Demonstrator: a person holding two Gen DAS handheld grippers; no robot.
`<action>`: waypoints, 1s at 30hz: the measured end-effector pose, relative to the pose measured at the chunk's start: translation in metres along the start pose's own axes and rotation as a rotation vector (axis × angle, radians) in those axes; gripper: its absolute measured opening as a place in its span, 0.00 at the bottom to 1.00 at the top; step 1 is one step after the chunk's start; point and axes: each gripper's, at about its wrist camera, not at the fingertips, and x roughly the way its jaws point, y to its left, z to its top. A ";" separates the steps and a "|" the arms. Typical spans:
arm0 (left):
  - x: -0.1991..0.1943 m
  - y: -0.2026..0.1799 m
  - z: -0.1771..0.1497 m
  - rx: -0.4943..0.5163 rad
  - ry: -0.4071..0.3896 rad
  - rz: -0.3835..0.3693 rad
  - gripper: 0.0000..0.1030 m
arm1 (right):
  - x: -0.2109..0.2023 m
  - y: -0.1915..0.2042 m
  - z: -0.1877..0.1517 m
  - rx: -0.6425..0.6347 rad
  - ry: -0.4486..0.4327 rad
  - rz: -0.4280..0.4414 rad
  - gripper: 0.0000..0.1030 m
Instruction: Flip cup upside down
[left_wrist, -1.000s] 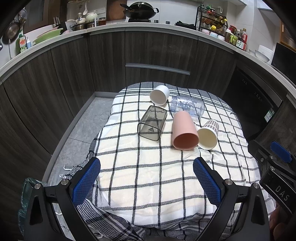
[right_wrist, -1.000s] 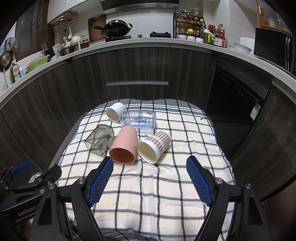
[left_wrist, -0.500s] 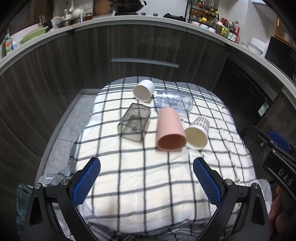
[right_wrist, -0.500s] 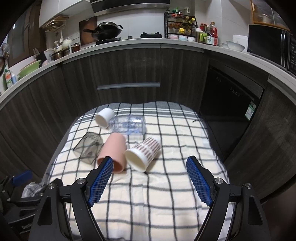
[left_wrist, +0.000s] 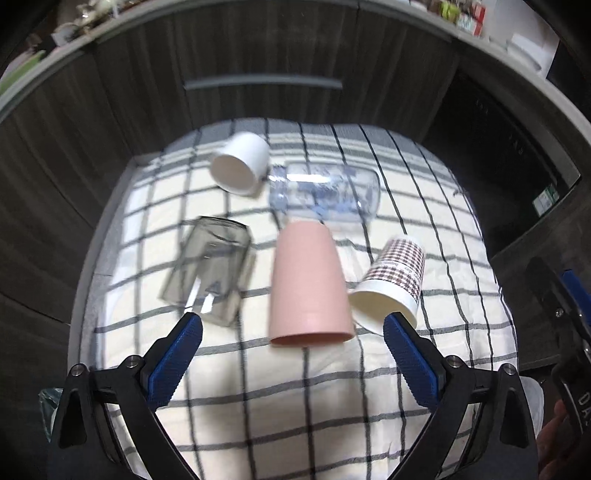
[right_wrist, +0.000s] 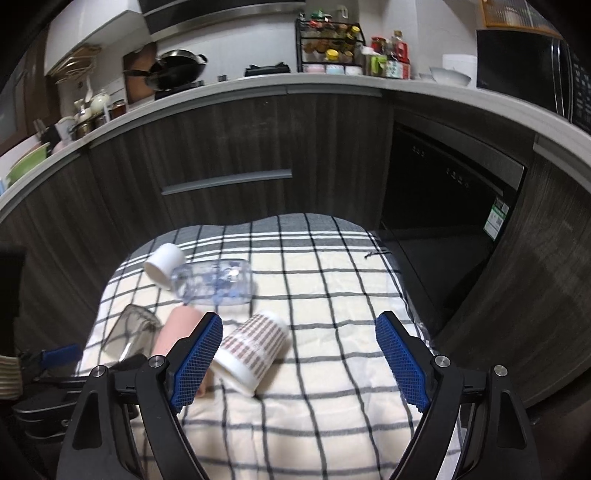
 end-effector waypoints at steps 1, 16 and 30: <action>0.006 -0.003 0.003 0.006 0.014 -0.002 0.95 | 0.006 -0.002 0.001 0.005 0.006 -0.005 0.82; 0.076 -0.004 0.023 -0.029 0.168 0.005 0.77 | 0.053 -0.018 0.002 0.060 0.053 -0.009 0.83; 0.107 -0.005 0.016 -0.029 0.227 -0.020 0.70 | 0.073 -0.021 -0.012 0.086 0.107 -0.005 0.83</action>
